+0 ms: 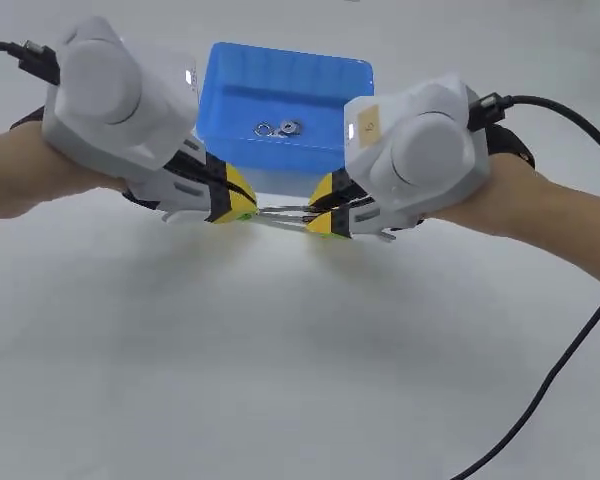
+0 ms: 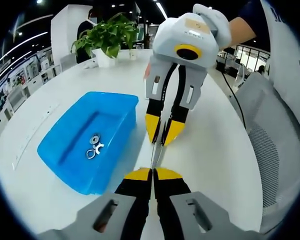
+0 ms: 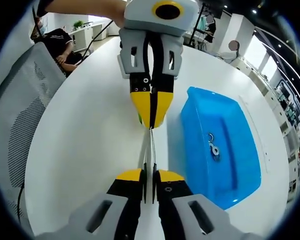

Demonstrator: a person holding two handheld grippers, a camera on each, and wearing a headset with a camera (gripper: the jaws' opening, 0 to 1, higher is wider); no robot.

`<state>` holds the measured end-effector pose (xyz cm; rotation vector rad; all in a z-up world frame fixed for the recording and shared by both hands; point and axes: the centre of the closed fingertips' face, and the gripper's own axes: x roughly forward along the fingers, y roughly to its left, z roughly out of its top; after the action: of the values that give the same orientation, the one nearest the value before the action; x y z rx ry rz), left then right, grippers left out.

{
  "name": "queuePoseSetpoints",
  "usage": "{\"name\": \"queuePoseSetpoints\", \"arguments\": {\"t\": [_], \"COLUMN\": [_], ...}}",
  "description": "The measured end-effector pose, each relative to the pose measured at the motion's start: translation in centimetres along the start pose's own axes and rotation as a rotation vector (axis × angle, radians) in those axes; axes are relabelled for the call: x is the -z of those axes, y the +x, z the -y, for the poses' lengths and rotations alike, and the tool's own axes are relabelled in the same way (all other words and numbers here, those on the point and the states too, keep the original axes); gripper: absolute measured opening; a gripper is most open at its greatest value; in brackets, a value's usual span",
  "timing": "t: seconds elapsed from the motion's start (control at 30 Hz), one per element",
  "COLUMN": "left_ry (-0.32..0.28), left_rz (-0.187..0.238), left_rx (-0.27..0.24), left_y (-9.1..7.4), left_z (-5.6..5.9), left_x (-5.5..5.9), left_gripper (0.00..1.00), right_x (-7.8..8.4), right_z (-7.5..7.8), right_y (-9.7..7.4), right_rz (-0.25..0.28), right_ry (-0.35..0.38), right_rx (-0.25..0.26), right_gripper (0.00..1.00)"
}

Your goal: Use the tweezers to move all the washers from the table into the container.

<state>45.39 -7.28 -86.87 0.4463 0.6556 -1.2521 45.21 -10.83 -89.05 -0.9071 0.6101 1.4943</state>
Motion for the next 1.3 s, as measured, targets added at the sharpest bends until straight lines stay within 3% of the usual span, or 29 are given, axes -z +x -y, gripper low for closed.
{"name": "queuePoseSetpoints", "arguments": {"t": [0.2, 0.27, 0.43, 0.5, 0.53, 0.6, 0.7, 0.77, 0.8, 0.87, 0.97, 1.03, 1.1, 1.23, 1.3], "left_ry": [-0.023, -0.026, -0.040, -0.055, -0.066, -0.070, -0.071, -0.109, -0.160, -0.200, -0.256, -0.238, -0.223, -0.148, -0.133], "left_rz": [0.020, 0.016, 0.017, 0.031, 0.040, 0.045, 0.037, 0.083, 0.119, 0.164, 0.259, 0.300, 0.315, 0.316, 0.280], "left_rx": [-0.008, -0.009, -0.019, -0.033, -0.037, -0.048, -0.071, -0.104, -0.120, -0.143, -0.140, -0.134, -0.125, -0.111, -0.110], "left_y": [-0.6, -0.9, -1.8, -2.3, -2.6, -3.2, -3.8, -4.4, -4.9, -5.6, -6.9, -7.6, -8.0, -8.5, -8.7], "left_z": [0.3, 0.7, 1.5, 1.8, 1.9, 2.2, 2.4, 2.4, 2.4, 2.4, 3.4, 4.3, 5.4, 7.0, 7.5], "left_x": [-0.6, -0.5, -0.6, -0.8, -1.0, -1.0, -0.7, -1.0, -1.2, -1.5, -2.6, -3.5, -4.2, -5.5, -5.7], "left_gripper": [0.07, 0.07, 0.08, 0.09, 0.10, 0.10, 0.12, 0.15, 0.17, 0.20, 0.23, 0.25, 0.28, 0.42, 0.54], "right_x": [0.0, 0.2, 0.4, 0.6, 0.8, 0.9, 0.0, 0.1, 0.2, 0.0, -1.6, -2.1, -2.4, -2.4, -2.5], "right_z": [0.1, 0.0, 0.3, 0.4, 0.9, 0.6, -0.8, -1.2, -1.5, -2.0, -2.8, -2.7, -2.8, -3.8, -4.0], "right_y": [0.1, 0.1, -0.1, -0.3, -0.7, -1.2, -2.2, -3.0, -3.5, -4.7, -6.9, -8.6, -10.1, -11.9, -12.5], "right_rz": [-0.015, -0.010, -0.005, -0.013, -0.035, -0.055, 0.009, 0.021, 0.027, 0.072, 0.235, 0.320, 0.360, 0.365, 0.353], "right_ry": [0.005, 0.066, 0.141, 0.134, 0.083, 0.014, 0.075, 0.080, 0.084, 0.119, 0.252, 0.306, 0.320, 0.317, 0.309], "right_rx": [-0.003, -0.017, -0.021, -0.001, 0.041, 0.055, 0.048, 0.064, 0.075, 0.104, 0.123, 0.160, 0.196, 0.226, 0.263], "right_gripper": [0.12, 0.13, 0.19, 0.23, 0.24, 0.24, 0.24, 0.24, 0.25, 0.26, 0.29, 0.33, 0.38, 0.50, 0.57]}}
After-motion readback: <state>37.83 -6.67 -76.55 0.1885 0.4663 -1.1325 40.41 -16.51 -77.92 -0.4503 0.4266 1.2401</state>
